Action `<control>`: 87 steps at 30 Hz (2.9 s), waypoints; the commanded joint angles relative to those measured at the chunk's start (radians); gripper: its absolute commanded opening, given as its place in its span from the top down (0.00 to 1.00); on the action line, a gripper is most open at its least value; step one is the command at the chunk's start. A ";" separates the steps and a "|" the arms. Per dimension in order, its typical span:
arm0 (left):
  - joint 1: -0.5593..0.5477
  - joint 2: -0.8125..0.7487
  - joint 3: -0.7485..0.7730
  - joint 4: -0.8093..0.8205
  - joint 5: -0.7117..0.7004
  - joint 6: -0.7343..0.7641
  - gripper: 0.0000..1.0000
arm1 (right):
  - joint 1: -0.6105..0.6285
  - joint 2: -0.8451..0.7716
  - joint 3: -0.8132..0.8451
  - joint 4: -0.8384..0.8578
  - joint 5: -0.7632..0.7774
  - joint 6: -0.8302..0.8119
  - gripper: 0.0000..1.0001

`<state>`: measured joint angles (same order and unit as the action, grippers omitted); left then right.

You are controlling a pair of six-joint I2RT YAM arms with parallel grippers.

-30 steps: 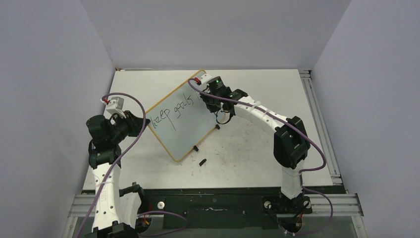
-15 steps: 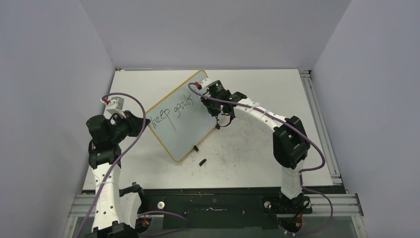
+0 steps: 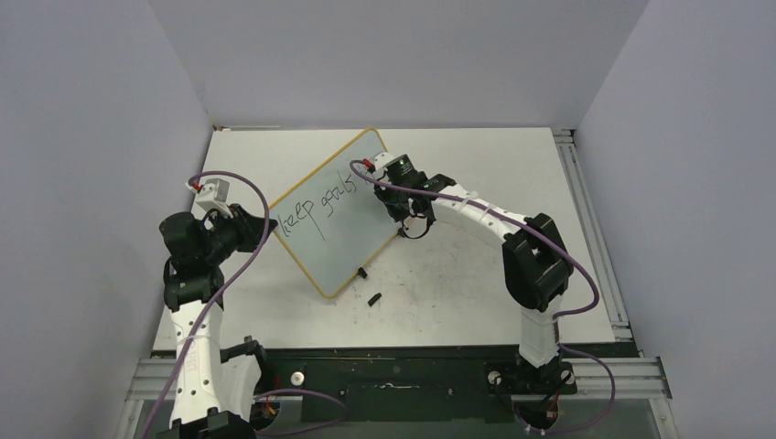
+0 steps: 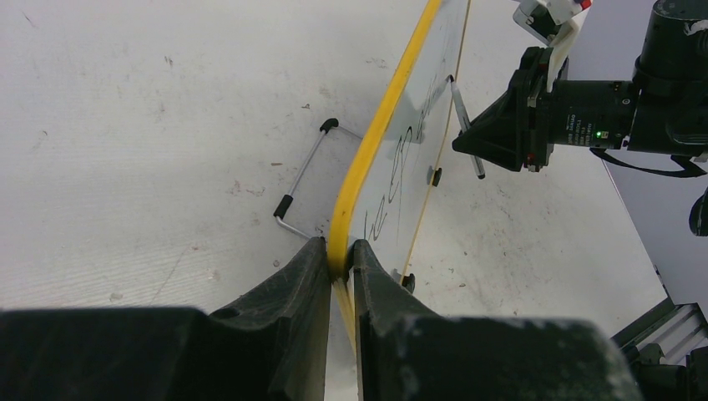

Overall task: Write a sentence on the whiteboard
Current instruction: Put down the whiteboard on the whiteboard stand, then pass from the right arm to the left

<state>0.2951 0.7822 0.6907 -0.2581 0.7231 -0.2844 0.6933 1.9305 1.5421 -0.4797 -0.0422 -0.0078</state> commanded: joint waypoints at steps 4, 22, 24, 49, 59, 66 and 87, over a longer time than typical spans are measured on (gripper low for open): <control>0.003 -0.011 0.032 0.000 -0.048 0.028 1.00 | -0.004 -0.091 0.010 0.034 0.017 0.008 0.95; -0.075 -0.071 0.165 -0.139 -0.274 0.117 0.14 | -0.004 -0.475 -0.173 -0.039 0.063 0.134 0.95; -0.107 -0.089 0.216 -0.179 -0.353 0.145 0.13 | -0.004 -0.511 -0.195 -0.044 0.052 0.140 0.95; -1.416 0.061 0.271 -0.258 -0.754 0.636 0.23 | 0.013 -0.619 -0.374 -0.402 -0.905 0.160 0.95; -1.651 0.145 0.233 -0.240 -0.919 0.732 0.31 | 0.111 -0.567 -0.436 -0.429 -1.002 0.208 0.95; -1.730 0.189 0.233 -0.242 -0.914 0.729 0.41 | 0.155 -0.514 -0.404 -0.461 -0.998 0.198 0.95; -1.794 0.277 0.232 -0.245 -0.886 0.709 0.76 | 0.175 -0.497 -0.373 -0.464 -1.016 0.192 0.95</control>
<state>-1.4841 1.0451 0.9146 -0.5369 -0.1722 0.4313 0.8600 1.4387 1.1217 -0.9581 -1.0237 0.1951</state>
